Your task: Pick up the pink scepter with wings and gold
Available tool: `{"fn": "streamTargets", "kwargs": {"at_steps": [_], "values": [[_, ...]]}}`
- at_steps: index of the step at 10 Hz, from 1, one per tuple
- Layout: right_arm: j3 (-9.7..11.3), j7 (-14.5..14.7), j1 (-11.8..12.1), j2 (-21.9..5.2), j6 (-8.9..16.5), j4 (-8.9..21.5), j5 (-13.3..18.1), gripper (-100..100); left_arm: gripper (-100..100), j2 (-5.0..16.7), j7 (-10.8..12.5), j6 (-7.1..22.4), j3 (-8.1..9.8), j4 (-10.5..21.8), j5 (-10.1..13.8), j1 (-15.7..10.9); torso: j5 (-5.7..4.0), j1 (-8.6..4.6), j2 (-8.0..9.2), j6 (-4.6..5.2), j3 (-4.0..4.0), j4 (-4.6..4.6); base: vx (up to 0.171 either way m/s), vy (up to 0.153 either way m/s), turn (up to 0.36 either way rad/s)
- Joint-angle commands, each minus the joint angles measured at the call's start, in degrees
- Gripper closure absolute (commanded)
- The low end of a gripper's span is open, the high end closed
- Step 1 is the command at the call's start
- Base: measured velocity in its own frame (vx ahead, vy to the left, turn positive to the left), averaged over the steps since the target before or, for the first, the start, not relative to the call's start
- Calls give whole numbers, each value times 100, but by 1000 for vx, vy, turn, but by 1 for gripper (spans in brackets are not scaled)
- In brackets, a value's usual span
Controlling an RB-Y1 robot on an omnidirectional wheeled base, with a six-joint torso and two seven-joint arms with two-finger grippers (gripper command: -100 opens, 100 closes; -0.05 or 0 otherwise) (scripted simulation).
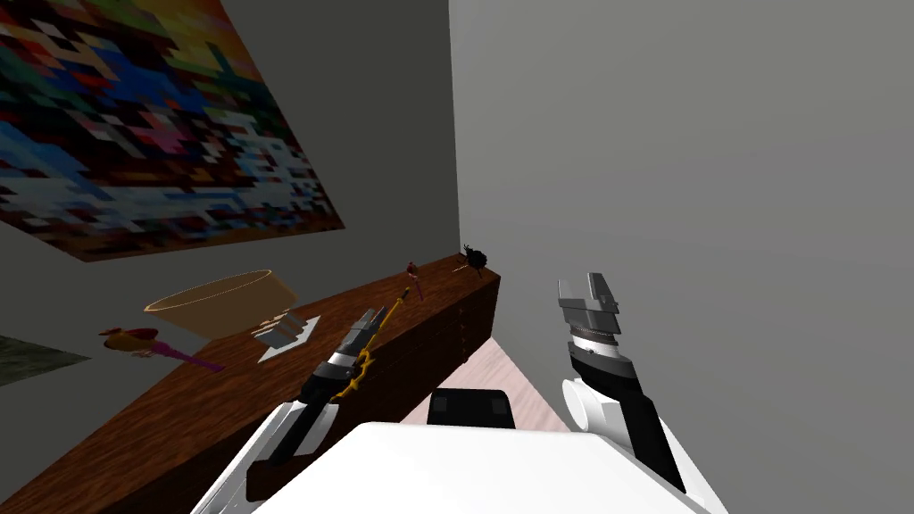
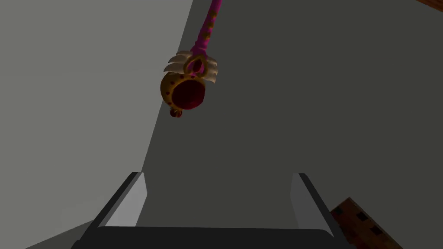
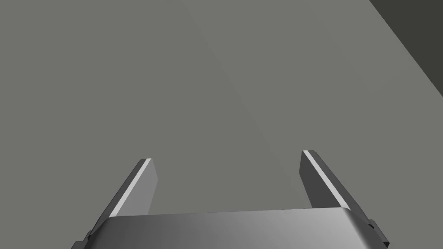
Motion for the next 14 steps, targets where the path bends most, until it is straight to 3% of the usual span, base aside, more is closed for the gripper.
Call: {"fn": "streamTargets", "kwargs": {"at_steps": [1, 9, 14], "values": [[0, 0, 0, 0, 0, 0, 0, 0, -100, 167, -43, 7, 100, 264, -216, -116, 0, 0, 0, 0, 0, 0, -4, -9, -166], [0, 0, 1, 0, 0, 0, 0, 0, -100, 713, -256, 125, 257, 930, -1173, -660, -1, -4, -10, -3, -6, -2, 10, -14, -149], [-1, 0, 2, 0, 0, 0, 0, 0, -100, 1013, -345, 228, 215, 1113, -1729, -1250, -2, -7, -28, -4, -16, -6, 57, -16, -98]]}}
